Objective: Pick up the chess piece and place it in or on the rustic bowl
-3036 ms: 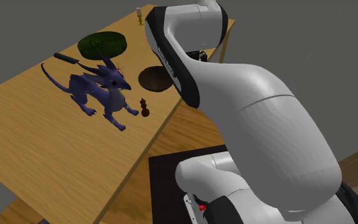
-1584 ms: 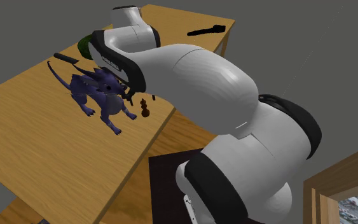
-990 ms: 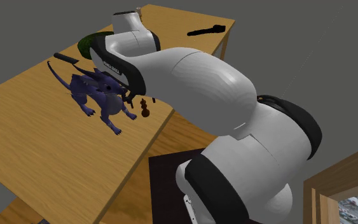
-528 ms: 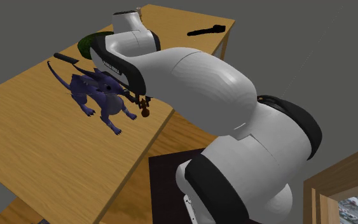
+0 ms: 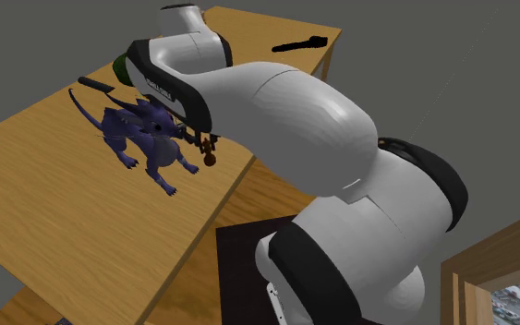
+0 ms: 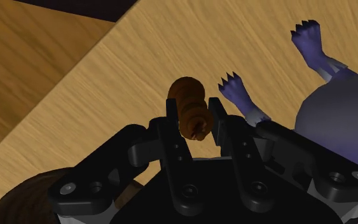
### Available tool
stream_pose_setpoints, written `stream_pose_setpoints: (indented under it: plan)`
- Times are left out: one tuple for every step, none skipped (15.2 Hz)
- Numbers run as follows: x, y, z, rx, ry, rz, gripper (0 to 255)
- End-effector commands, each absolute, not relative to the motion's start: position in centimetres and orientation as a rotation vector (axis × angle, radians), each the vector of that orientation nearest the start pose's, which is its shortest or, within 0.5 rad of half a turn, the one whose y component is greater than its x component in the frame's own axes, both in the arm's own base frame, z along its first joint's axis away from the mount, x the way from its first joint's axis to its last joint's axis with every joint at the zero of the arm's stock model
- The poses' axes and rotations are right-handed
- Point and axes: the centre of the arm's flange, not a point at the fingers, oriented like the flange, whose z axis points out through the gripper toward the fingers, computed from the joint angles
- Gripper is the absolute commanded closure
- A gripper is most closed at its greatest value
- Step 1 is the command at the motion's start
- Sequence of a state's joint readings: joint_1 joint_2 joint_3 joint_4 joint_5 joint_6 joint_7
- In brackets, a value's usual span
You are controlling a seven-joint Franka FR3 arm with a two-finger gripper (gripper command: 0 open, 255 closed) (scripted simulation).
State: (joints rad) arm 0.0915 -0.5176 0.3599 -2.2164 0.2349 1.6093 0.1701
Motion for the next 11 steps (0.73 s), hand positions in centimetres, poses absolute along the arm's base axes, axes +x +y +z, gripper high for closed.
stream_pose_setpoints:
  plan:
    - [33.5,21.3,56.2,-3.095,-0.317,0.197,255]
    - [33.5,21.3,56.7,-3.095,-0.317,0.197,255]
    - [33.5,21.3,57.2,-3.095,-0.317,0.197,255]
    - [33.5,21.3,57.8,-3.095,-0.317,0.197,255]
    - [33.5,21.3,58.3,-3.095,-0.317,0.197,255]
    - [33.5,21.3,58.8,-3.095,-0.317,0.197,255]
    - [33.5,21.3,59.3,-3.095,-0.317,0.197,255]
    - [33.5,21.3,59.9,-3.095,-0.317,0.197,255]
    - [33.5,21.3,60.4,-3.095,-0.317,0.197,255]
    - [33.5,21.3,60.9,-3.095,-0.317,0.197,255]
    - [33.5,21.3,61.5,-3.095,-0.317,0.197,255]
